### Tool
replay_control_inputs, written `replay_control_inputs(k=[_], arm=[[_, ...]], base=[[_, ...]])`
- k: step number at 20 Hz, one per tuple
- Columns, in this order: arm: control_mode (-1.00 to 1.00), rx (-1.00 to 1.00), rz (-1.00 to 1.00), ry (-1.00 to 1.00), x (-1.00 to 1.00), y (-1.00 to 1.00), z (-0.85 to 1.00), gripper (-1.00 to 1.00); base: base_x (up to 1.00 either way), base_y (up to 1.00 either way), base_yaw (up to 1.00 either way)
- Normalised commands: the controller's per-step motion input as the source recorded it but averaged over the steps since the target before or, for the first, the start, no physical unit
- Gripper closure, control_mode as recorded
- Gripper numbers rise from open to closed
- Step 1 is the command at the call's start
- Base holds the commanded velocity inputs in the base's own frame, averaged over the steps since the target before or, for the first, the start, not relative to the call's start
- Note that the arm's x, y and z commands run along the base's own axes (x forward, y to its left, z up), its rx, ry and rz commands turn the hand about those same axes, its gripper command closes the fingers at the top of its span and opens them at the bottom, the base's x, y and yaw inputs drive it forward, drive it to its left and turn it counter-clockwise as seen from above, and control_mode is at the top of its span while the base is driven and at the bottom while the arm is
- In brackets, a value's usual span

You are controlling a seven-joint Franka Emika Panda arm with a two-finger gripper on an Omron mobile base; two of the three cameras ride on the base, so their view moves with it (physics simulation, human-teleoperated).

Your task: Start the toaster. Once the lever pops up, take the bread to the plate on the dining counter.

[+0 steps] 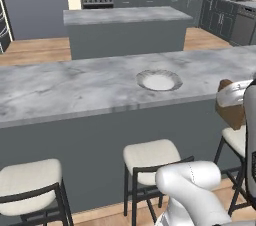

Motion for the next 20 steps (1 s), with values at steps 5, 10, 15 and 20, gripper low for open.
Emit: replay_control_inputs(k=[5,10,15,20], arm=[[-1.0,0.03,0.01,0.0,0.48,0.0,0.0,1.0],[-1.0,0.03,0.0,0.0,0.57,0.0,0.0,1.0],[-1.0,0.01,0.0,0.0,0.61,0.0,0.0,1.0],[-1.0,0.0,0.0,0.0,0.61,0.06,0.0,1.0]], base=[[0.0,0.0,0.0],[0.0,0.0,0.0],[0.0,0.0,0.0],[0.0,0.0,0.0]])
